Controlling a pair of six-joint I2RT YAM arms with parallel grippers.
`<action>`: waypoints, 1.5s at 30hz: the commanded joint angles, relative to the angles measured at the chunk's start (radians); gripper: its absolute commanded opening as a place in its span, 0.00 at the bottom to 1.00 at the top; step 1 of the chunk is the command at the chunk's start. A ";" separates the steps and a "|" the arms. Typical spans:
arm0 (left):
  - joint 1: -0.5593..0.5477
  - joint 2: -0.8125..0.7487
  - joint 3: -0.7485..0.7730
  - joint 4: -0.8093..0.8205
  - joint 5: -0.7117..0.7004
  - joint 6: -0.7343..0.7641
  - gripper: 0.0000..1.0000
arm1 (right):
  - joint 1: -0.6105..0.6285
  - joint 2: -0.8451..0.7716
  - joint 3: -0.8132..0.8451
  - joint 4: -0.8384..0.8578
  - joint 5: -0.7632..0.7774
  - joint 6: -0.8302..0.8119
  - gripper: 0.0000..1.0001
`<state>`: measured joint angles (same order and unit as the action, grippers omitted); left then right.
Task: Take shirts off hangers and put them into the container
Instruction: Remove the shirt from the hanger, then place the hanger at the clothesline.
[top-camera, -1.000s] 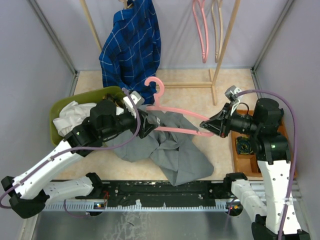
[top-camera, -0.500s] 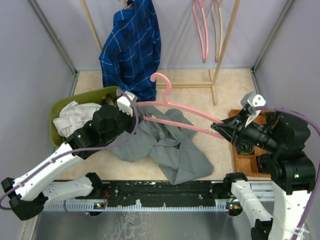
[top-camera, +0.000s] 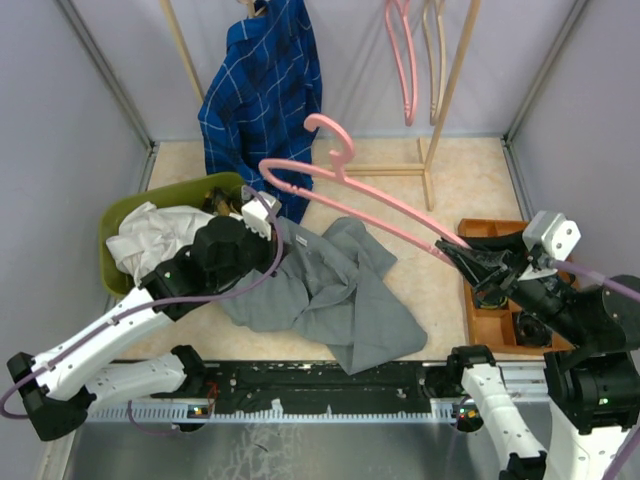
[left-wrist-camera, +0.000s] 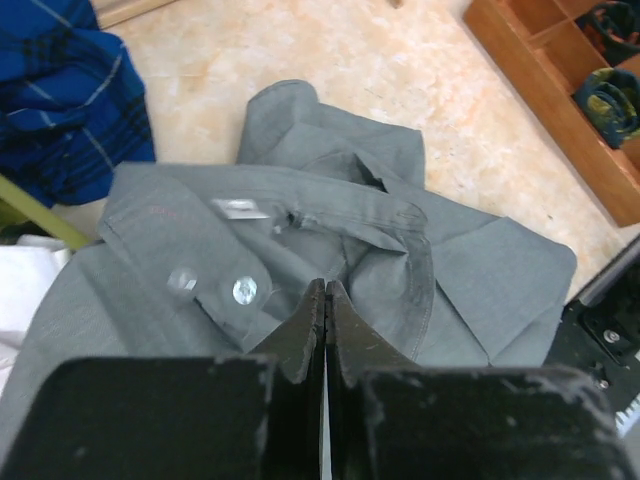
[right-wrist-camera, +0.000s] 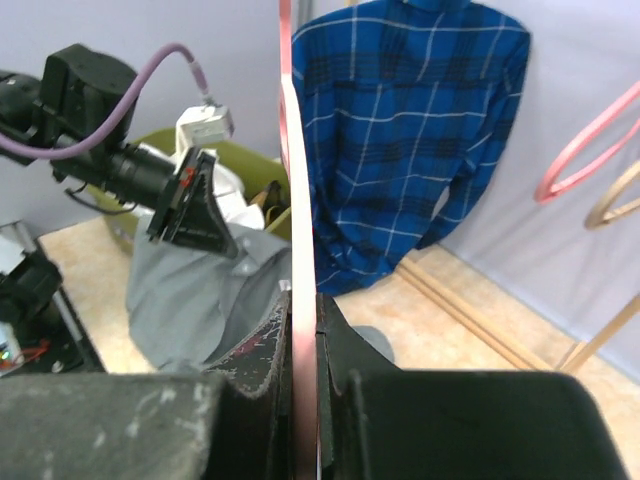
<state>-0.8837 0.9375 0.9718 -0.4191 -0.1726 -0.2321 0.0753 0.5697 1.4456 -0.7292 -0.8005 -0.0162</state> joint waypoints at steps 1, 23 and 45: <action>-0.003 0.021 -0.009 0.069 0.131 -0.004 0.00 | -0.003 -0.026 -0.052 0.184 0.135 0.058 0.00; -0.003 -0.025 -0.015 0.156 0.208 -0.053 0.74 | -0.003 0.229 -0.005 0.352 0.464 0.228 0.00; -0.003 -0.045 0.001 0.089 0.159 -0.083 0.92 | 0.551 0.666 0.330 0.449 1.277 -0.041 0.00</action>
<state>-0.8837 0.9031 0.9546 -0.2996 0.0055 -0.3141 0.5991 1.2053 1.6867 -0.4026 0.2554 0.0048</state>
